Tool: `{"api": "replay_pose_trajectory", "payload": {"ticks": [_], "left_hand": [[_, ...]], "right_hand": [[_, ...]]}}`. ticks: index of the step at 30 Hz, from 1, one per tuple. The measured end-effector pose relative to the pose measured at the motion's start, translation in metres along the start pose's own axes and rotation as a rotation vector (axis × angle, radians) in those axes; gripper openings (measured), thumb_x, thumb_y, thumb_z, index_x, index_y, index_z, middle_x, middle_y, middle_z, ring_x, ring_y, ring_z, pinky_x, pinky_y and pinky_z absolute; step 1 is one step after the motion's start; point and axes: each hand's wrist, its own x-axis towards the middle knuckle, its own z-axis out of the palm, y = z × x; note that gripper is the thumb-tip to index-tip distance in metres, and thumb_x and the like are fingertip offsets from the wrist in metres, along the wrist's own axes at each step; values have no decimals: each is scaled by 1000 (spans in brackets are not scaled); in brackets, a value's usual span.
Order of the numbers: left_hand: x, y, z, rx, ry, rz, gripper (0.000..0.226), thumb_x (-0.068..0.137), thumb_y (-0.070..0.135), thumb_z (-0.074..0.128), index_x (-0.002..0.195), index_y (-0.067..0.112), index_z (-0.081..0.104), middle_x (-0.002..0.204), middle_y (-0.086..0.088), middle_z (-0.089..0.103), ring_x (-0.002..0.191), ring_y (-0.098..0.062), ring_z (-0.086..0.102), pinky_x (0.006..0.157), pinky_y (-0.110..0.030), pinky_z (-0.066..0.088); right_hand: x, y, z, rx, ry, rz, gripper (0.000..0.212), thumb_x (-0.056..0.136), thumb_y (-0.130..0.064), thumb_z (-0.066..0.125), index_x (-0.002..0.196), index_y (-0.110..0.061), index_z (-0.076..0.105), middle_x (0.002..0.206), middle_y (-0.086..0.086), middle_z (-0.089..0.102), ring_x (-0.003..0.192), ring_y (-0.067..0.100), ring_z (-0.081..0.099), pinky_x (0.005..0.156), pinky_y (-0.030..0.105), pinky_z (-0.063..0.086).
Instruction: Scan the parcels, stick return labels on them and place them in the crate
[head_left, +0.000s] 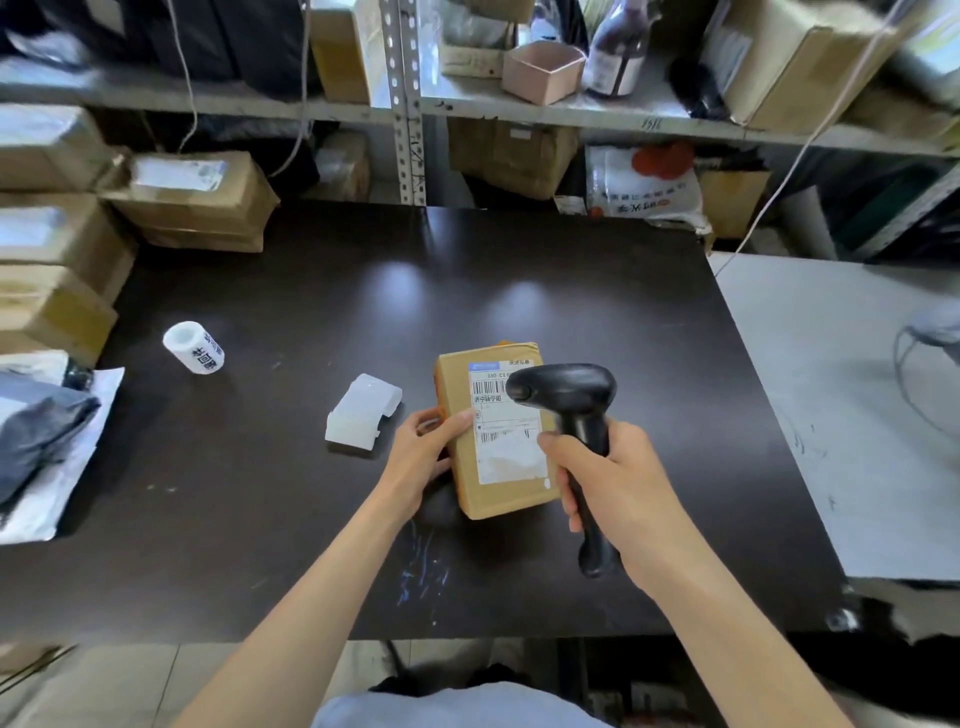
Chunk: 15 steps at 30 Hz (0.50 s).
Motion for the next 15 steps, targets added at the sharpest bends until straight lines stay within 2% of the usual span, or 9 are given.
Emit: {"api": "replay_pose_trajectory", "payload": {"ticks": [4, 8, 11, 13, 15], "left_hand": [[3, -2, -2, 8, -19, -9, 55, 82, 35, 74, 128, 13, 52, 120, -5, 68, 107, -19, 67, 94, -44, 54], [8, 4, 0, 144, -55, -23, 46, 89, 41, 65, 125, 13, 60, 108, 3, 74, 97, -13, 70, 71, -25, 56], [16, 18, -2, 433, -45, -41, 48, 91, 49, 60, 121, 12, 65, 106, 3, 73, 97, -15, 69, 79, -31, 58], [23, 28, -4, 706, 27, 67, 48, 88, 51, 62, 116, 12, 66, 107, 1, 71, 97, -18, 67, 87, -39, 56], [28, 39, -7, 862, 148, 225, 43, 85, 46, 67, 113, 13, 65, 108, 1, 67, 98, -19, 64, 90, -37, 52]], "right_hand": [[1, 2, 3, -3, 20, -26, 13, 91, -17, 61, 78, -16, 56, 52, -1, 53, 39, 12, 46, 43, 24, 41], [17, 11, 2, 13, 57, 11, 6, 88, -18, 60, 83, -17, 58, 60, 1, 55, 42, 12, 47, 44, 26, 42], [45, 23, -2, 41, 110, 63, 8, 89, -16, 54, 83, -11, 54, 66, 7, 52, 54, 20, 48, 53, 34, 44], [67, 33, -6, 36, 148, 84, 7, 89, -14, 54, 86, -8, 53, 68, 8, 52, 58, 22, 49, 59, 39, 45], [89, 45, -10, -10, 179, 99, 9, 89, -16, 58, 92, -9, 53, 72, 5, 57, 61, 19, 54, 61, 35, 46]]}}
